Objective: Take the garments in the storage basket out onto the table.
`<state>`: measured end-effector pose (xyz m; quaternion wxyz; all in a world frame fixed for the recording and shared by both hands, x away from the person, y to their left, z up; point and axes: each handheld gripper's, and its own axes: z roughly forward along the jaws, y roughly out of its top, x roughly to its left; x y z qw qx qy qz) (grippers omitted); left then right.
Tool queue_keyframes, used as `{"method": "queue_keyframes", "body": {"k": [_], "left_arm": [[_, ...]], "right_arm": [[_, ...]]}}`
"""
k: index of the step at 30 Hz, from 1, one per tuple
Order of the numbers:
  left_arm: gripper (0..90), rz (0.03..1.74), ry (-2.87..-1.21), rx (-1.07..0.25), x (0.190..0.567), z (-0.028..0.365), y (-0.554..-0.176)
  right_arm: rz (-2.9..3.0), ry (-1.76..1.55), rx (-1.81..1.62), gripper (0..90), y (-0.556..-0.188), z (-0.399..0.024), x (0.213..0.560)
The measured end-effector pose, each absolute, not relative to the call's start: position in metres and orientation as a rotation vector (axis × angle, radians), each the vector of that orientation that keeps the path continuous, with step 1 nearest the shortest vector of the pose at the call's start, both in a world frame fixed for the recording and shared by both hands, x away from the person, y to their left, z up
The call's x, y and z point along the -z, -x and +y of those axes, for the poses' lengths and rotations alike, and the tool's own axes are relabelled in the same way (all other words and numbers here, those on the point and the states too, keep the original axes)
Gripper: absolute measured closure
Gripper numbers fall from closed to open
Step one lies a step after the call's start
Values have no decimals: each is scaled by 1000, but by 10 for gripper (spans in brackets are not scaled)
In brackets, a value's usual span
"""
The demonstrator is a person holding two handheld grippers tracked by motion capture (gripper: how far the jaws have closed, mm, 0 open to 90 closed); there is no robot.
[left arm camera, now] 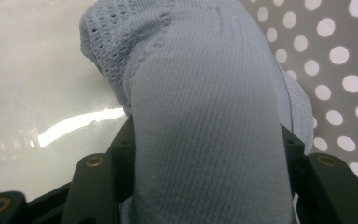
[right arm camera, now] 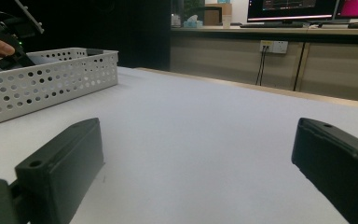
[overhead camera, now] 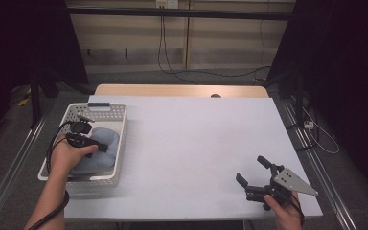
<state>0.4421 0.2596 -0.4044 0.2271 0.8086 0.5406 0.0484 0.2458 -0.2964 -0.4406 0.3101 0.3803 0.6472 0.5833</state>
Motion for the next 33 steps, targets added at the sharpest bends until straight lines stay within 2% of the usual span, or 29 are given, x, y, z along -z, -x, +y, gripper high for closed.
{"method": "queue_keyframes", "body": {"k": [33], "left_arm": [[433,1520,-2219,-125,380,261,-446]], "right_arm": [[1718,-1008,-1535,15,-246,-296,442]]}}
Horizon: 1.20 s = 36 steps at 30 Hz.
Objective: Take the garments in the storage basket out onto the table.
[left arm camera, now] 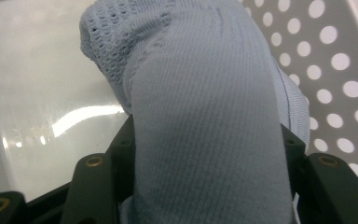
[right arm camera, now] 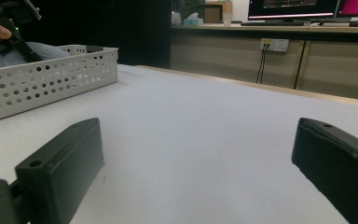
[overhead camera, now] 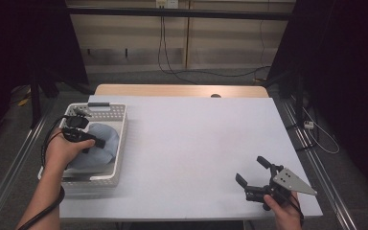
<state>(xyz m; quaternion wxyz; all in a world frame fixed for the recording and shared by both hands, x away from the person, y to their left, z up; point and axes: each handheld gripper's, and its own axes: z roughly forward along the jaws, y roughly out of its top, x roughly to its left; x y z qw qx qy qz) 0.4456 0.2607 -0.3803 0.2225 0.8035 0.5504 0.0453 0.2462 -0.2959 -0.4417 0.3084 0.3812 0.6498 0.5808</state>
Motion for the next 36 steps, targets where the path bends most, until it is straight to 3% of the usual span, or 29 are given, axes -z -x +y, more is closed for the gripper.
{"method": "queue_keyframes", "body": {"k": [36], "left_arm": [[430,1463,-2206,-170,336,260,-448]], "right_arm": [[1721,-1005,-1537,15,-246,-296,442]]}}
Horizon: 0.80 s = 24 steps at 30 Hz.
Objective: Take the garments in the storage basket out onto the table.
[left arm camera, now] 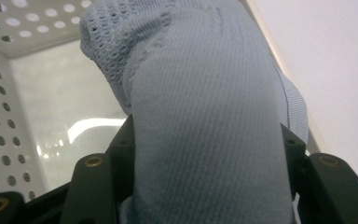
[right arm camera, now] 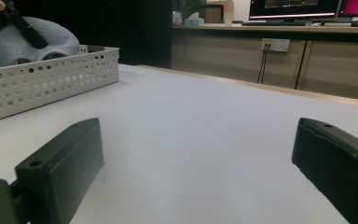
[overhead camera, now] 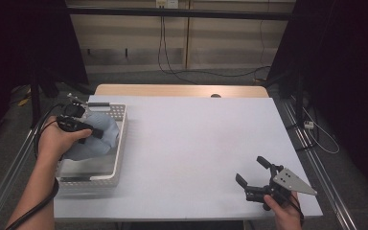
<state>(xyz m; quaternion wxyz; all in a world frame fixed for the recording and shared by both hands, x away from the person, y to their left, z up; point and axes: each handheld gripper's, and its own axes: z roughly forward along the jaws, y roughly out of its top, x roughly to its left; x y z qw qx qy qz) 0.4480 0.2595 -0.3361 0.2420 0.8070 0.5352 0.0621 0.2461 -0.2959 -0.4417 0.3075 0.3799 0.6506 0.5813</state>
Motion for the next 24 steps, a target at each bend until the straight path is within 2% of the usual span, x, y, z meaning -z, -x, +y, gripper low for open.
{"method": "queue_keyframes", "body": {"k": [24], "left_arm": [[425,1404,-2141,-186,311,256,-445]], "right_arm": [[1728,-1005,-1531,15,-246,-295,442]]}}
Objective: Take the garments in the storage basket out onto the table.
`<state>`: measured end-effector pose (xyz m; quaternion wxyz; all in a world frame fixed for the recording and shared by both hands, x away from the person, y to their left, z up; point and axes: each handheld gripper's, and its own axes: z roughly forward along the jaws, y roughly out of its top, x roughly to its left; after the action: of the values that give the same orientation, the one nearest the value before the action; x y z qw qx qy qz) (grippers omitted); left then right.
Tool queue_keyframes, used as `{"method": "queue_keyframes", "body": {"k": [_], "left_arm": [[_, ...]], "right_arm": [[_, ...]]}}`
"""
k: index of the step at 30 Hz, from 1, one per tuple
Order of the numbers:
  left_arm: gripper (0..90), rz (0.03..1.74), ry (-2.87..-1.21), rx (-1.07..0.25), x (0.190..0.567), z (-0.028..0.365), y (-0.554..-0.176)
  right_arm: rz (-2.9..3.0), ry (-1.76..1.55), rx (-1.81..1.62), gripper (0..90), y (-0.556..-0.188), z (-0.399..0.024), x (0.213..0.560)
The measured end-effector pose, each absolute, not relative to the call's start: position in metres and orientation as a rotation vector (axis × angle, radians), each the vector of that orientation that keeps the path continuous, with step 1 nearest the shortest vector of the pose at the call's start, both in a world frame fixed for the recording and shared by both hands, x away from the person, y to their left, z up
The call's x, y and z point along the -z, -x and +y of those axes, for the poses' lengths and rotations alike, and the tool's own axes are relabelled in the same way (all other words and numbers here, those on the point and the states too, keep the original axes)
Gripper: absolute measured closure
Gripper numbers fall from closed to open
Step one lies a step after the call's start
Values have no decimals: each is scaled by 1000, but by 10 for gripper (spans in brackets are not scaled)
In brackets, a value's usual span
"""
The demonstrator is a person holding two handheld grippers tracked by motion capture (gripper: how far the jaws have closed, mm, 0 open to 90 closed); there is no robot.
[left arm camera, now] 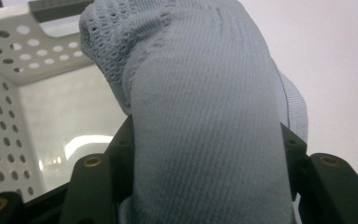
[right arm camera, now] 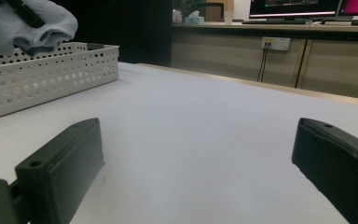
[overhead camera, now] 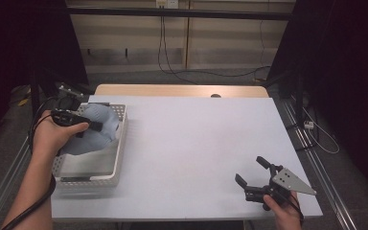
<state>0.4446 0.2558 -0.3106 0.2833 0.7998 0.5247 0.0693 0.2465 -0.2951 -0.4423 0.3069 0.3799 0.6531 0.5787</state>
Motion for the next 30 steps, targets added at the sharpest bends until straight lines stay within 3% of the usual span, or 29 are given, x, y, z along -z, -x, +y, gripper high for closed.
{"method": "queue_keyframes", "body": {"k": [30], "left_arm": [[420,1266,-2178,-143,290,208,-449]], "right_arm": [[1736,-999,-1516,14,-246,-295,443]]}}
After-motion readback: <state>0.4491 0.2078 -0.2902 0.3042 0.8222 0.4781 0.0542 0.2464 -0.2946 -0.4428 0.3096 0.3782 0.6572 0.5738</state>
